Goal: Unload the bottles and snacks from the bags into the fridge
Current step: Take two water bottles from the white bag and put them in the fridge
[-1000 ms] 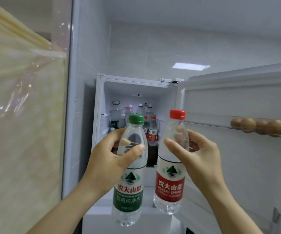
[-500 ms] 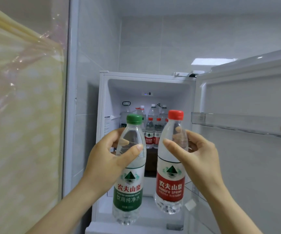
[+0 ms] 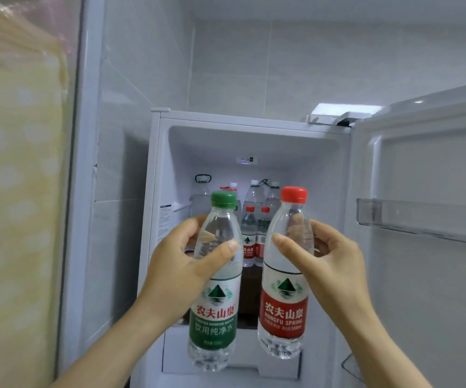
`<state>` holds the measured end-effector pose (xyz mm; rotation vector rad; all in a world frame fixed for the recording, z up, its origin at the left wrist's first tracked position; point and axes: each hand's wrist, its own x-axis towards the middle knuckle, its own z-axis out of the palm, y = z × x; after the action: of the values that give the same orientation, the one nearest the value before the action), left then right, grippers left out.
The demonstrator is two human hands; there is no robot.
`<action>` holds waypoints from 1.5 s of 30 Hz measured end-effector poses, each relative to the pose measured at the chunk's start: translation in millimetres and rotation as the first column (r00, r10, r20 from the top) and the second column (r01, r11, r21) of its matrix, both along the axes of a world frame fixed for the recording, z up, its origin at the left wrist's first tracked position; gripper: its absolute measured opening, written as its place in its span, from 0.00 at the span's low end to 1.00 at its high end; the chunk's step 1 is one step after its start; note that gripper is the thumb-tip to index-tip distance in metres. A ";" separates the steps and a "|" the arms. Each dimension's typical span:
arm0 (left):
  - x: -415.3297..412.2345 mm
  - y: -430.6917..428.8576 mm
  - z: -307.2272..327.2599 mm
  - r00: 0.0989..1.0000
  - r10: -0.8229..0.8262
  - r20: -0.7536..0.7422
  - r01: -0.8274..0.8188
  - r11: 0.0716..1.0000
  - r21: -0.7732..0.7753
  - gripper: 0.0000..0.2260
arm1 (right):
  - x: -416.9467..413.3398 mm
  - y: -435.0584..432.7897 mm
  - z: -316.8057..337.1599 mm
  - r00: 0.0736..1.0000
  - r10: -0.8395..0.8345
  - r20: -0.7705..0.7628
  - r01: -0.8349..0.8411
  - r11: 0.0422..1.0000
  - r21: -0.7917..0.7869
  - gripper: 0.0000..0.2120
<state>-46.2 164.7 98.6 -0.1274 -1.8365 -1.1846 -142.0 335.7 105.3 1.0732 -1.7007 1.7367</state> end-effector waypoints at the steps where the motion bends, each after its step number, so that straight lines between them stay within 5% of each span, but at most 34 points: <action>1: -8.4 -7.5 1.6 1.000 -0.014 -0.003 0.014 1.000 0.000 0.18 | -7.2 -6.9 1.1 1.000 -0.008 0.003 0.008 1.000 -0.001 0.08; 16: -123.1 -92.5 -2.0 0.997 -0.075 0.029 0.075 0.997 0.008 0.09 | -111.7 -86.8 -6.1 0.994 -0.093 0.064 0.097 0.993 -0.067 0.09; 23: -183.7 -114.3 -3.5 1.000 0.013 0.026 -0.013 1.000 -0.004 0.10 | -186.3 -109.5 -11.6 0.986 -0.124 0.109 0.134 0.987 -0.089 0.15; 38: -299.8 -149.2 -24.0 0.987 0.157 0.031 -0.158 0.987 0.014 0.12 | -299.9 -154.3 -33.6 0.970 -0.218 0.108 0.219 0.976 0.001 0.09; 45: -345.2 -163.2 -38.3 0.987 0.157 0.039 -0.158 0.987 0.025 0.20 | -333.8 -171.0 -45.6 0.953 -0.286 0.106 0.277 0.957 0.090 0.14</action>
<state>-391.4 1.5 60.3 0.0557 -1.8258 -1.1078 -475.7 164.6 59.6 0.7259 -1.8989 1.5916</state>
